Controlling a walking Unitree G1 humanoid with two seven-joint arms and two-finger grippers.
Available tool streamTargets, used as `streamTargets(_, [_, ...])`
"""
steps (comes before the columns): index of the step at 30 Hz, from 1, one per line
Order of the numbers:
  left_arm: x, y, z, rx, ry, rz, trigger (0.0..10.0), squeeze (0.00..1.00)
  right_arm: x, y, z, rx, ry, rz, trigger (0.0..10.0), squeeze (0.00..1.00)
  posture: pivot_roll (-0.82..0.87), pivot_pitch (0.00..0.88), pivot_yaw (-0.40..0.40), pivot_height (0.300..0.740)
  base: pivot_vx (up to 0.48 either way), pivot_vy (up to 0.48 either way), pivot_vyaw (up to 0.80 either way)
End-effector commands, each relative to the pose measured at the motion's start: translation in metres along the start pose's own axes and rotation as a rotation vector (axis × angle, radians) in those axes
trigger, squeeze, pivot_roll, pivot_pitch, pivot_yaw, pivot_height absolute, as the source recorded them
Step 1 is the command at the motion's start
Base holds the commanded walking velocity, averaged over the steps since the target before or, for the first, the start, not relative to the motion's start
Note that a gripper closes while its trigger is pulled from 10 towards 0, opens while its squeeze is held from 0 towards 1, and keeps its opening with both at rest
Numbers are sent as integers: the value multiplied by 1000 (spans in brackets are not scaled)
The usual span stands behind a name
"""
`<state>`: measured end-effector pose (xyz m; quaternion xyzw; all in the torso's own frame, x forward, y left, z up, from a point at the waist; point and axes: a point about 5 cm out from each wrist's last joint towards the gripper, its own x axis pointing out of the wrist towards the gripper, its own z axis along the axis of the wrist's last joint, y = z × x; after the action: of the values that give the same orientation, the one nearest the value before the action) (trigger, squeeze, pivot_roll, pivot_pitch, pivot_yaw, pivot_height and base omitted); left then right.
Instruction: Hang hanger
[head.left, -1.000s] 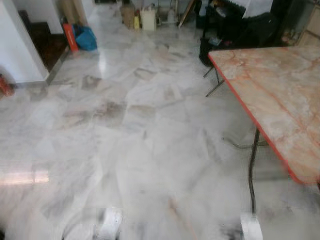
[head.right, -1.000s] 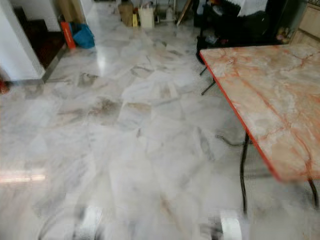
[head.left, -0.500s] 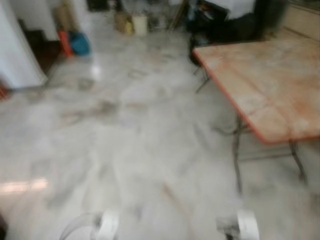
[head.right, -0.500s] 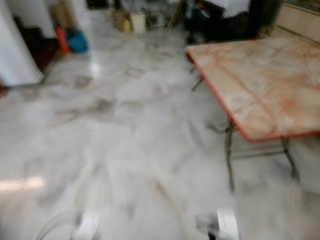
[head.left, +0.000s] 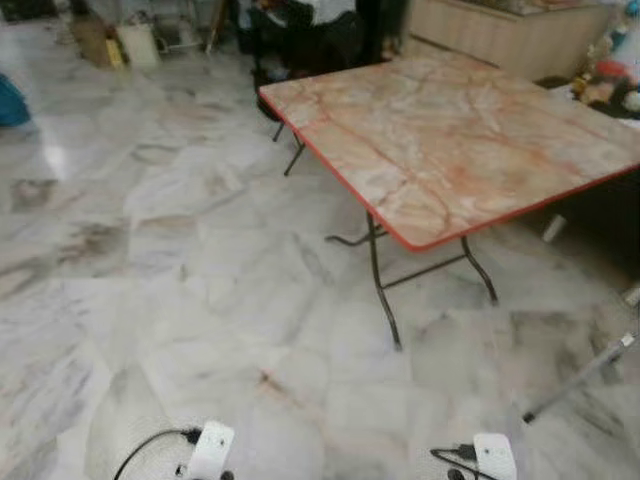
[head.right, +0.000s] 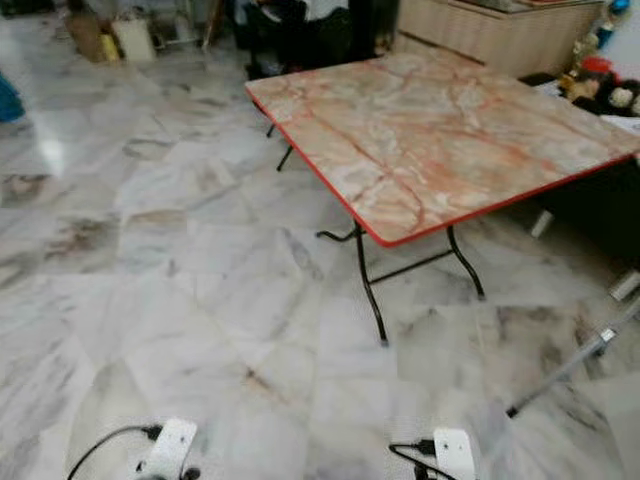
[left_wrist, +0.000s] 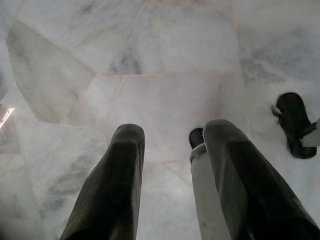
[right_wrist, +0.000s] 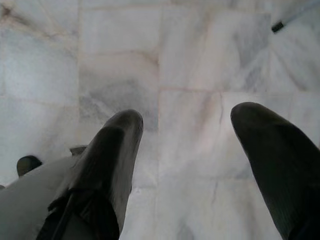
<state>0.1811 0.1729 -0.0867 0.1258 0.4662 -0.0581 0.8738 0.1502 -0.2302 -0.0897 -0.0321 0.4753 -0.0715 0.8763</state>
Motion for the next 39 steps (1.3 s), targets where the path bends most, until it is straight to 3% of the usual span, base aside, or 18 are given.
streamTargets(1, [-1, 1, -4, -2, 13, -3, 10000, 0, 0, 1, -1, -8, 5, 2, 10000, 0, -140, 0, 12, 740, 0, 0, -775])
streamTargets(9, [-1, 0, -3, 93, 5, -21, 10000, 0, 0, 3, -3, -4, 9, 1, 10000, 0, -146, 0, 22, 740, 0, -113, -775])
streamTargets(12, [-1, 5, -8, 22, 23, 0, 10000, 0, 0, 4, -4, -6, 13, 3, 10000, 0, -148, 0, 26, 740, 0, -124, -775])
streamTargets(16, [-1, 5, -7, 91, 16, -17, 10000, 0, -1, 5, -5, -2, 15, 2, 10000, 0, -157, 0, 35, 740, 0, -66, -775])
streamTargets(39, [-3, 7, -14, 121, 39, -26, 10000, 0, 0, 6, -4, 19, 16, -6, 10000, 0, -160, 0, 38, 740, 0, -25, -775])
